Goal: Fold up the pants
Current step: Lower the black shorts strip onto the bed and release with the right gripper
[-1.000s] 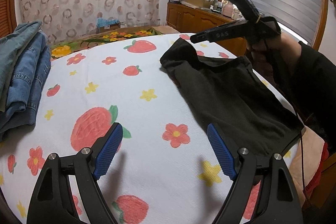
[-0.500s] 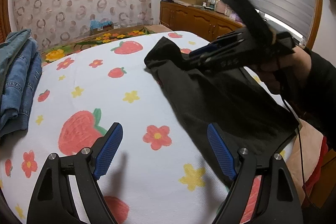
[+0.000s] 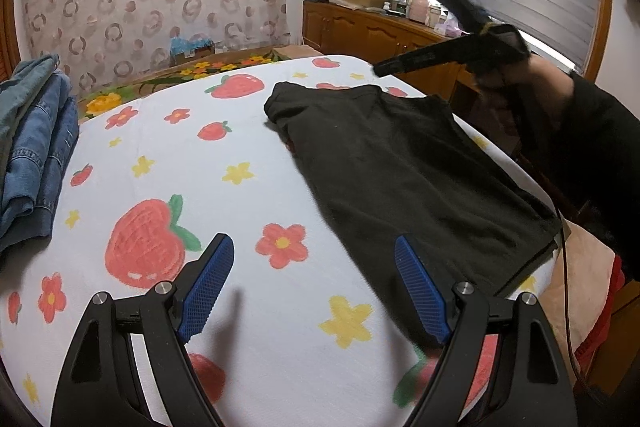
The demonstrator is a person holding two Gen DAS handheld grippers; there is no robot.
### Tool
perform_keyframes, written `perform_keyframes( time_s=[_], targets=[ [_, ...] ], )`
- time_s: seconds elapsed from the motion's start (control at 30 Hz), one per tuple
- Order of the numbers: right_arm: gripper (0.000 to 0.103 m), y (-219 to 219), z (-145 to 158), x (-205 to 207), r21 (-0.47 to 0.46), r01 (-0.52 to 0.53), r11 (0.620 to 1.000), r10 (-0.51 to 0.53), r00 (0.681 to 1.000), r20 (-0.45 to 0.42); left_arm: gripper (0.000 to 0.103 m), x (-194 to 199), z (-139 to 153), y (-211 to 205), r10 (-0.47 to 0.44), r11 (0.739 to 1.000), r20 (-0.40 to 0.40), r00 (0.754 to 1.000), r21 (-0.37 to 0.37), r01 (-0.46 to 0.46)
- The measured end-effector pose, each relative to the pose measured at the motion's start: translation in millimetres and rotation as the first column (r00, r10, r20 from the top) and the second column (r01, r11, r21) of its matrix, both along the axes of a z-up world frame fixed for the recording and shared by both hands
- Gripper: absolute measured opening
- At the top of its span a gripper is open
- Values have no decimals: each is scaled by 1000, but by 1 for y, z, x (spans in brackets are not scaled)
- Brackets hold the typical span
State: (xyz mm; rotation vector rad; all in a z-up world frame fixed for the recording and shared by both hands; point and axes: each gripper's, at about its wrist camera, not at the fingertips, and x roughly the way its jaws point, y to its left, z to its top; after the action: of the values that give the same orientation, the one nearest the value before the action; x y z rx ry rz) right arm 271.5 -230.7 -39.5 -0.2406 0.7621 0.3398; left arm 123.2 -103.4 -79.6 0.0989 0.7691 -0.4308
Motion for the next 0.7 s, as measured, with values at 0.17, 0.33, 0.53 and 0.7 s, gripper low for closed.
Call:
perform_keyframes(
  time_s=[0.17,0.33,0.53,0.7],
  targets=[
    [36,-17,7,-46,31,-7,999,6,1000,26,83,-9,1,-7,-17,1000,5,1000,6,17],
    [36,-34,7,-107,74,-14,997,10,999,50,83,-20,3,-9,-30,1000,11,999,-2,30],
    [36,-41,-5,-171,99,1,995,-7,998,60,83,-32,3,-7,-29,1000,17,999,2,29],
    [36,-47,-15,-211,107,7,994,-13,998,55,83,-40,2,-8,-30,999,17,999,16,30]
  ],
)
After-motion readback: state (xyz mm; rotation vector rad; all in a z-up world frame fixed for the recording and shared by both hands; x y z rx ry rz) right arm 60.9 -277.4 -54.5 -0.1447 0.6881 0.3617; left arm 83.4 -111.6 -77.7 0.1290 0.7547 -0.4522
